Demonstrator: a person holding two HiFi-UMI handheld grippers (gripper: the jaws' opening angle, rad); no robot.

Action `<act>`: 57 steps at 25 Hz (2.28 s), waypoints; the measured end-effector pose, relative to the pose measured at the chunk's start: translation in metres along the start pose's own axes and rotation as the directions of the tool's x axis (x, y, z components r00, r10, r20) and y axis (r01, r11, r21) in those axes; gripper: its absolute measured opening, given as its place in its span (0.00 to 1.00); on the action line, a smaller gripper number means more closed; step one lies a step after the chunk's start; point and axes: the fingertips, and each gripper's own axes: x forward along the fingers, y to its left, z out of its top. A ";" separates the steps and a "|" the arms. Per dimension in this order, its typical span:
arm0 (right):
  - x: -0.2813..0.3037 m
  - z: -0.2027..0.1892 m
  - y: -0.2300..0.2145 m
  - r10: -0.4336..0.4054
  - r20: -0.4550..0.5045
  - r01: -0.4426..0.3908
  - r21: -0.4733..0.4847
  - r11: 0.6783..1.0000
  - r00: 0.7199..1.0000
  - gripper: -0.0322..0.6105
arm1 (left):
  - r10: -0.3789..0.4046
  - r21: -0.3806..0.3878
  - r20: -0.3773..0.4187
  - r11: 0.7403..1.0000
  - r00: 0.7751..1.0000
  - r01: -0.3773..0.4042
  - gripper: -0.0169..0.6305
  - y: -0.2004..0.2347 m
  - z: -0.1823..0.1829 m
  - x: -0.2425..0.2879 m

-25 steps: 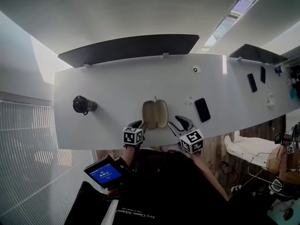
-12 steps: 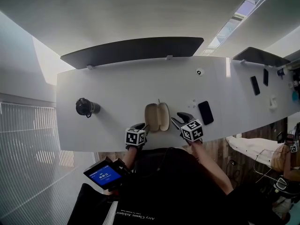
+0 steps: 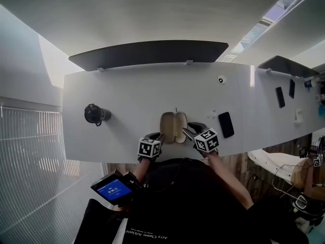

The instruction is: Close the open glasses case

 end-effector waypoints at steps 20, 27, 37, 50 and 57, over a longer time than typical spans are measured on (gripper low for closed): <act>-0.034 0.015 0.011 0.108 -0.057 -0.122 -0.460 0.880 0.993 0.25 | -0.001 0.012 0.005 1.000 1.000 0.001 0.17 0.006 0.002 -0.002; -0.026 -0.022 0.003 0.089 -0.276 -0.261 -0.683 0.682 0.957 0.25 | 0.004 0.011 -0.002 1.000 1.000 -0.004 0.17 0.005 0.003 -0.001; -0.005 -0.012 0.020 0.120 -0.304 -0.311 -0.724 0.616 0.945 0.25 | 0.021 -0.008 0.009 1.000 1.000 -0.020 0.17 0.009 0.008 0.001; 0.014 0.014 0.054 0.208 -0.282 -0.350 -0.735 0.581 0.937 0.25 | 0.021 -0.017 0.023 1.000 0.999 -0.021 0.18 0.012 0.009 0.002; 0.029 0.026 0.065 0.259 -0.220 -0.339 -0.678 0.652 0.940 0.25 | 0.010 -0.052 0.030 0.999 1.000 -0.009 0.21 0.013 0.010 0.005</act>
